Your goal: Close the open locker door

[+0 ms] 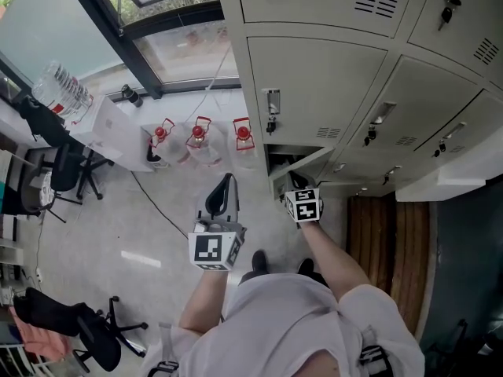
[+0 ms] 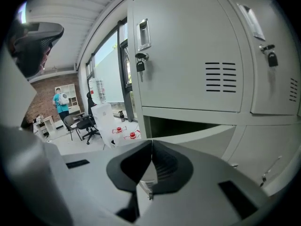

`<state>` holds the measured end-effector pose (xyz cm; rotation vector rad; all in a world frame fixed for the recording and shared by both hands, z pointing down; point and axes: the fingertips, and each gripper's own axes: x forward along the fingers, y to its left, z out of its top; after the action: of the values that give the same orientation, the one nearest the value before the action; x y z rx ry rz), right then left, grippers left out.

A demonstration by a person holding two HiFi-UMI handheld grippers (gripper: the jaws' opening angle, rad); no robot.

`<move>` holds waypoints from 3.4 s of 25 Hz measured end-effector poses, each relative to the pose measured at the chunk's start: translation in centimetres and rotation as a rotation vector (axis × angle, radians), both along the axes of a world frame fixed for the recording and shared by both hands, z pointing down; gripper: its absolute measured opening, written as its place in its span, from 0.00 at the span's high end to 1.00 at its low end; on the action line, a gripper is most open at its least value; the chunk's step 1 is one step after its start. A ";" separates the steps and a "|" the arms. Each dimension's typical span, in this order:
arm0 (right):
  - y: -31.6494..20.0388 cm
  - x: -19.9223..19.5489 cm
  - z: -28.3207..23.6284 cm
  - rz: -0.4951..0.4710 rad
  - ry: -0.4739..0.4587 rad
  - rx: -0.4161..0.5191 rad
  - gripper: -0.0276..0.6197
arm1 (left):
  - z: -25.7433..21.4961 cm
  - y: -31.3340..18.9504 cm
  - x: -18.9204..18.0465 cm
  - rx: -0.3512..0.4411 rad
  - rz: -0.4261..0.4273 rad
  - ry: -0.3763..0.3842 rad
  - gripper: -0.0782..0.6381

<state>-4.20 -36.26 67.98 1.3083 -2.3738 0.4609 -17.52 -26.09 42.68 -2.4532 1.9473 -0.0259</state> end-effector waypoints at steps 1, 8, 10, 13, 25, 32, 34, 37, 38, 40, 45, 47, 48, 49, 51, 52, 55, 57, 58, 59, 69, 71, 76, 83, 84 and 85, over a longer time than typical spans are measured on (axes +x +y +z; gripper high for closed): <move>-0.4 -0.2 0.0 -0.003 0.003 0.001 0.94 | 0.0 0.0 0.0 0.001 0.001 -0.002 0.88; -2.8 -0.8 0.2 0.004 0.009 -0.010 0.94 | 0.2 0.2 0.3 -0.005 0.013 -0.005 0.88; -3.4 -1.0 0.2 0.010 -0.001 -0.011 0.94 | 0.2 0.3 0.2 -0.007 0.013 -0.006 0.88; -4.2 -1.3 0.1 0.016 -0.004 -0.008 0.94 | 0.3 0.3 -0.1 -0.011 0.006 -0.005 0.88; -7.3 -1.7 0.4 0.044 0.018 -0.017 0.94 | 0.1 -0.1 -0.8 -0.010 -0.002 0.001 0.88; -8.5 -1.8 0.7 0.053 0.037 -0.026 0.94 | 0.6 -0.6 -1.1 -0.020 0.010 -0.006 0.88; -9.0 -1.8 0.6 0.059 0.050 -0.023 0.94 | 0.6 -0.6 -1.3 -0.024 0.009 -0.010 0.88; -9.4 -1.9 0.2 0.053 0.081 -0.008 0.94 | 0.7 -0.6 -1.6 -0.046 0.000 -0.009 0.88; -9.4 -1.9 0.1 0.050 0.082 -0.004 0.94 | 0.7 -0.7 -1.6 -0.039 0.001 -0.007 0.88; -9.5 -1.9 0.2 0.051 0.079 0.000 0.94 | 0.6 -0.8 -1.6 -0.027 0.006 -0.011 0.88; -9.4 -2.0 0.1 0.058 0.089 0.002 0.94 | 0.8 -1.0 -1.6 -0.051 0.006 -0.009 0.88; -9.4 -1.9 0.0 0.056 0.092 0.003 0.94 | 0.5 -1.2 -1.3 -0.012 0.020 -0.007 0.88; -9.3 -1.8 0.0 0.056 0.091 0.001 0.94 | 0.5 -1.3 -1.2 -0.013 0.022 -0.007 0.88; -9.2 -1.7 0.0 0.056 0.088 -0.001 0.94 | 0.6 -1.3 -1.2 -0.021 0.023 -0.006 0.88; -8.7 -1.4 -0.1 0.055 0.077 0.007 0.94 | 0.5 -1.4 -1.0 -0.022 0.025 0.000 0.88; -8.3 -1.3 -0.3 0.057 0.067 0.012 0.94 | 0.3 -1.5 -0.9 -0.017 0.027 0.003 0.88; -7.3 -0.5 -1.5 0.081 0.003 0.026 0.94 | 0.1 -1.7 -0.6 -0.005 0.037 0.004 0.88; -6.5 0.4 -3.1 0.123 -0.068 0.034 0.94 | 0.1 -1.8 -0.4 -0.002 0.041 0.005 0.88; -6.0 0.9 -4.1 0.146 -0.103 0.045 0.94 | 0.2 -1.9 -0.4 -0.004 0.041 0.011 0.88; -5.5 1.4 -5.3 0.165 -0.135 0.064 0.94 | 0.3 -2.0 -0.2 -0.008 0.041 0.019 0.88; 1.7 6.8 -19.7 0.185 -0.267 0.377 0.94 | -0.7 -2.7 3.3 0.006 0.107 0.026 0.88; 3.2 7.9 -21.5 0.180 -0.254 0.421 0.94 | -1.1 -2.7 4.1 0.016 0.121 0.022 0.88; 6.5 10.0 -23.9 0.192 -0.157 0.478 0.94 | -1.8 -2.2 5.8 0.008 0.148 0.037 0.88; 8.7 11.6 -25.1 0.249 -0.175 0.482 0.94 | -2.9 -1.0 6.9 0.020 0.165 0.031 0.88; 8.9 11.6 -25.3 0.252 -0.179 0.483 0.94 | -3.0 -0.9 7.0 0.022 0.166 0.037 0.88; 9.1 11.8 -25.4 0.254 -0.180 0.483 0.94 | -3.2 -0.7 7.2 0.023 0.169 0.041 0.88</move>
<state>7.57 -27.21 42.57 1.8634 -2.5784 0.0700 -10.33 -26.83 39.47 -2.6130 1.7367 0.0484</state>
